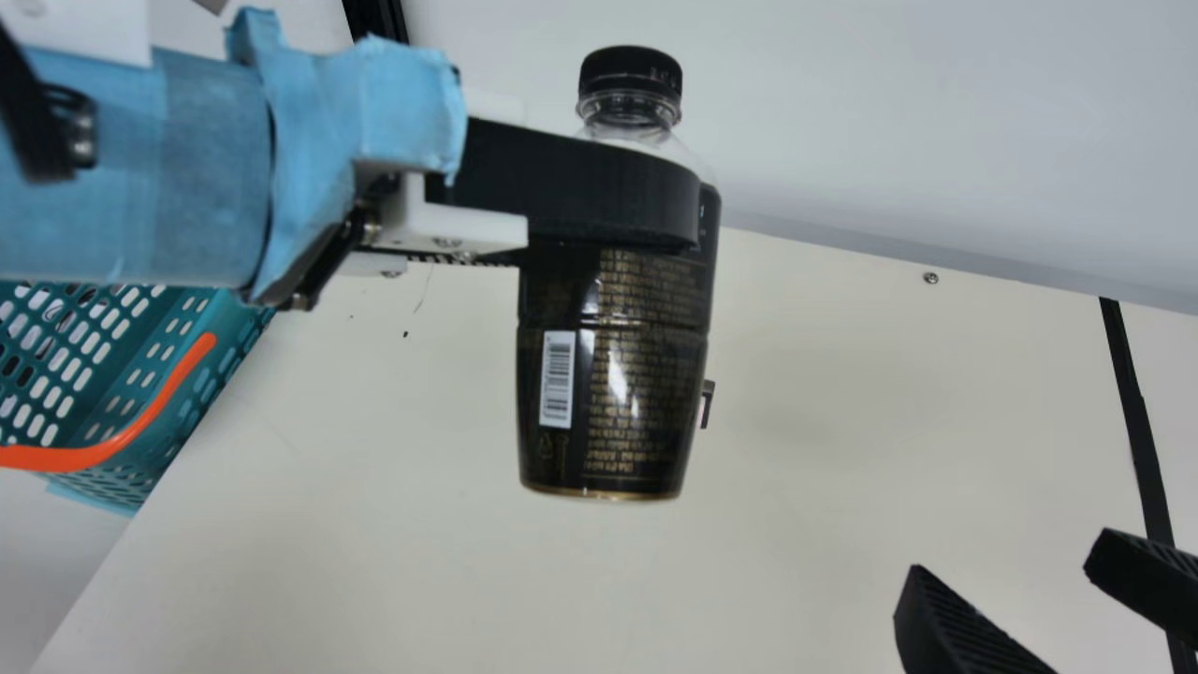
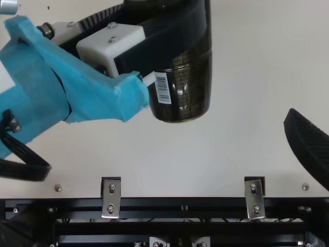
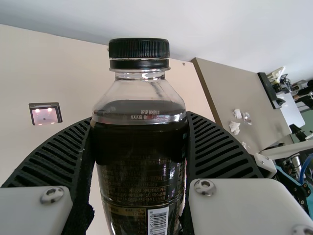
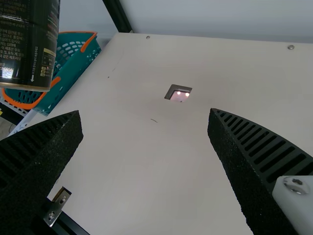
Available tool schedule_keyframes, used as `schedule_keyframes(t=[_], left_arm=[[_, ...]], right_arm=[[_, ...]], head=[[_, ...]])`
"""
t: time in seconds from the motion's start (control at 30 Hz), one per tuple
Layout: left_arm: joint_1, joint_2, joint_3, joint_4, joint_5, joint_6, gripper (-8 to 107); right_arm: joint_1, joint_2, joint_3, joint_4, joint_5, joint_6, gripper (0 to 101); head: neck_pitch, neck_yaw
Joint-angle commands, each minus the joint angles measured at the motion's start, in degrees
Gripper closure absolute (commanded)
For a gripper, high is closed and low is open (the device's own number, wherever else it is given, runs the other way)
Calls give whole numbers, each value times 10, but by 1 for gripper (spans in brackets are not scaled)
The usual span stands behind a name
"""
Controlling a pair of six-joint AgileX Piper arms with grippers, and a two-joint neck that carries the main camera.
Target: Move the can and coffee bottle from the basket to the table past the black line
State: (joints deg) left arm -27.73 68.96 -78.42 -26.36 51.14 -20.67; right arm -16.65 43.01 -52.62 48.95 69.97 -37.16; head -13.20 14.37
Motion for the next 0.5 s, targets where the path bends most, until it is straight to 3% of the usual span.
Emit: schedule_keyframes(t=[0.0, 0.47], left_arm=[[0, 0, 0, 0, 0, 0, 89], [0, 0, 0, 0, 0, 0, 89]], right_arm=[[0, 0, 0, 0, 0, 0, 0], [0, 0, 0, 0, 0, 0, 0]], head=[[-2, -1], [-2, -1]])
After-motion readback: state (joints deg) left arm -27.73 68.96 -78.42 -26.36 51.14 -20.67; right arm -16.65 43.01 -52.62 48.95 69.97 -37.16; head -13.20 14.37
